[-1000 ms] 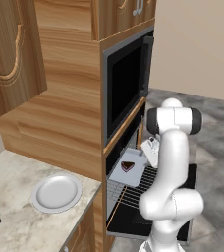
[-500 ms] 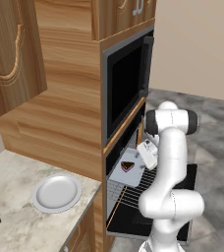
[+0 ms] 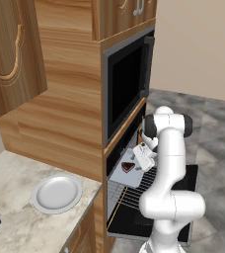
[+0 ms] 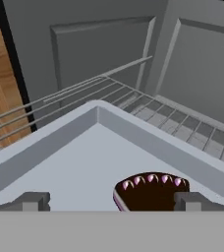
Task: Take the baked cake out of the oven and place it on the plate for cooling. Then close the oven door.
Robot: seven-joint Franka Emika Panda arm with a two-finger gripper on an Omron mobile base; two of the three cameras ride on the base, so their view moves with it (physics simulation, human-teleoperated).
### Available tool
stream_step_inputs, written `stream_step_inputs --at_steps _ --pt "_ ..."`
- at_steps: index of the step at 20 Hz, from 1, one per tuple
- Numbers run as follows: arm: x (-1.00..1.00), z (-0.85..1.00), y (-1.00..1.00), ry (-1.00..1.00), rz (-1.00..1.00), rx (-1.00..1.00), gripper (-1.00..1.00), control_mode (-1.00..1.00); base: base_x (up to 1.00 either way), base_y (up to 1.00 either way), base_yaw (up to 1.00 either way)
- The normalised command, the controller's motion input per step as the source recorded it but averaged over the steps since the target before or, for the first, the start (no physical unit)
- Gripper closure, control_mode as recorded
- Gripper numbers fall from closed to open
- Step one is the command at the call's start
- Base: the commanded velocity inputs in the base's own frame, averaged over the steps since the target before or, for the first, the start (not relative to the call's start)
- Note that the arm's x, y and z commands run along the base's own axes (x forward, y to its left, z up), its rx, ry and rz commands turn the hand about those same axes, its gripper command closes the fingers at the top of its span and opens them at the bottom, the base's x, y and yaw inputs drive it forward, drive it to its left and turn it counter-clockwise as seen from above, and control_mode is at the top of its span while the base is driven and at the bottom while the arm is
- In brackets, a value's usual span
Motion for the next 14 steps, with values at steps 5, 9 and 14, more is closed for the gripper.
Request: stream_step_inputs --at_steps 5,9,14 --pt "0.42 -0.2 0.0 -0.04 0.0 0.0 -1.0 -1.0 0.0 0.0 0.0" --pt "0.45 -0.17 0.0 -0.04 0.0 0.0 -1.0 -1.0 0.0 0.0 0.0" --pt "0.31 -0.29 0.0 -0.01 0.0 0.0 -1.0 -1.0 0.0 0.0 0.0"
